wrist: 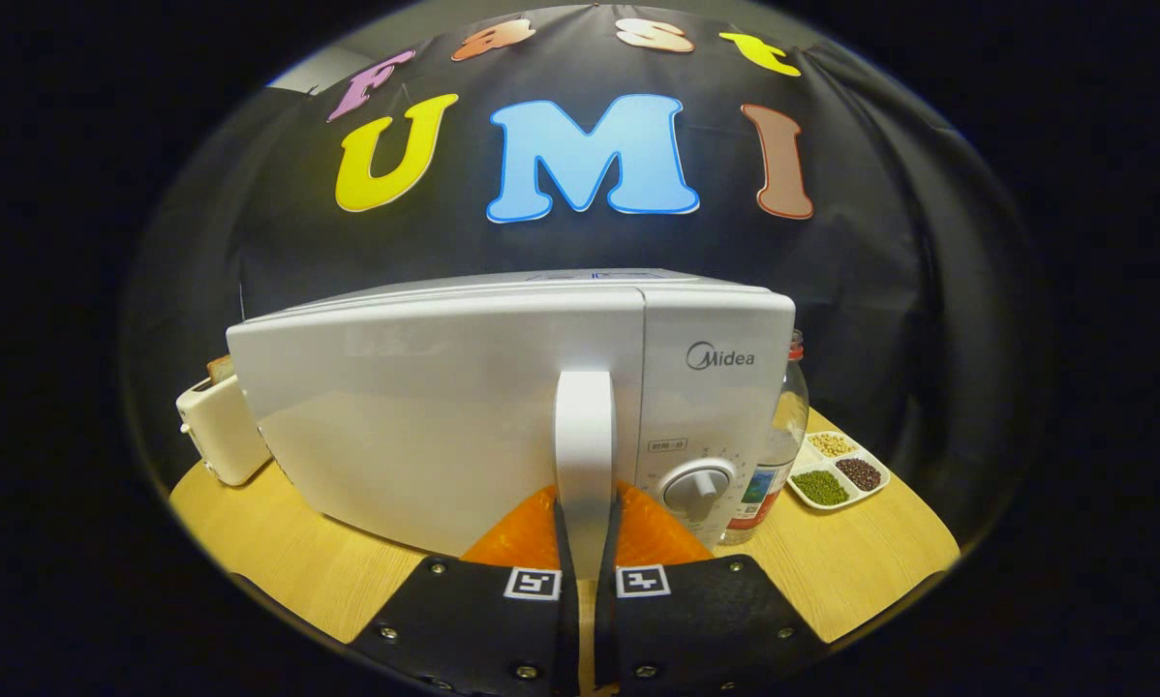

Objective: Open the microwave, put the food inside, and close the microwave door.

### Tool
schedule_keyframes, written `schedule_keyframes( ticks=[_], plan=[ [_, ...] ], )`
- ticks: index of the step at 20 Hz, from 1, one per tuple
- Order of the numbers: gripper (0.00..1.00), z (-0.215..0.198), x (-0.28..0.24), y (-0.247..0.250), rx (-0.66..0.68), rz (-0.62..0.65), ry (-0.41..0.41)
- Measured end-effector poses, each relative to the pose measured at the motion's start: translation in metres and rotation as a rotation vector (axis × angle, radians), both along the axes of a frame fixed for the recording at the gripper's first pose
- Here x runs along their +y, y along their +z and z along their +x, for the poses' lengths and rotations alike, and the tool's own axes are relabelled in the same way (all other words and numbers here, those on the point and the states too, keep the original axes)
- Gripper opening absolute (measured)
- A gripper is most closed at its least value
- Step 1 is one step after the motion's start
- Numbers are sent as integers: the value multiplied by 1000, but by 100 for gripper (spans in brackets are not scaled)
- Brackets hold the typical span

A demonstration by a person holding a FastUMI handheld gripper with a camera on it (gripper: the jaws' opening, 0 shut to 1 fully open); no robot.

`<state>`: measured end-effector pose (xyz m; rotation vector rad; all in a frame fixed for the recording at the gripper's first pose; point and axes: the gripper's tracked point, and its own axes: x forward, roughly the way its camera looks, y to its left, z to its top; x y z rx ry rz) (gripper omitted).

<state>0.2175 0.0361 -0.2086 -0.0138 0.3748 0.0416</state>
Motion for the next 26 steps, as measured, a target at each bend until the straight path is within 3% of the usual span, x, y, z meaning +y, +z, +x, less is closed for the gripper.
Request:
schedule_keyframes(
  ticks=[2, 16, 26],
  plan=[
    [6, -20, 5, 3, -15, -36, 12],
    [7, -115, 48, 8, 66, 14, 10],
    [16, -171, 95, 12, 112, 45, 52]
  ],
)
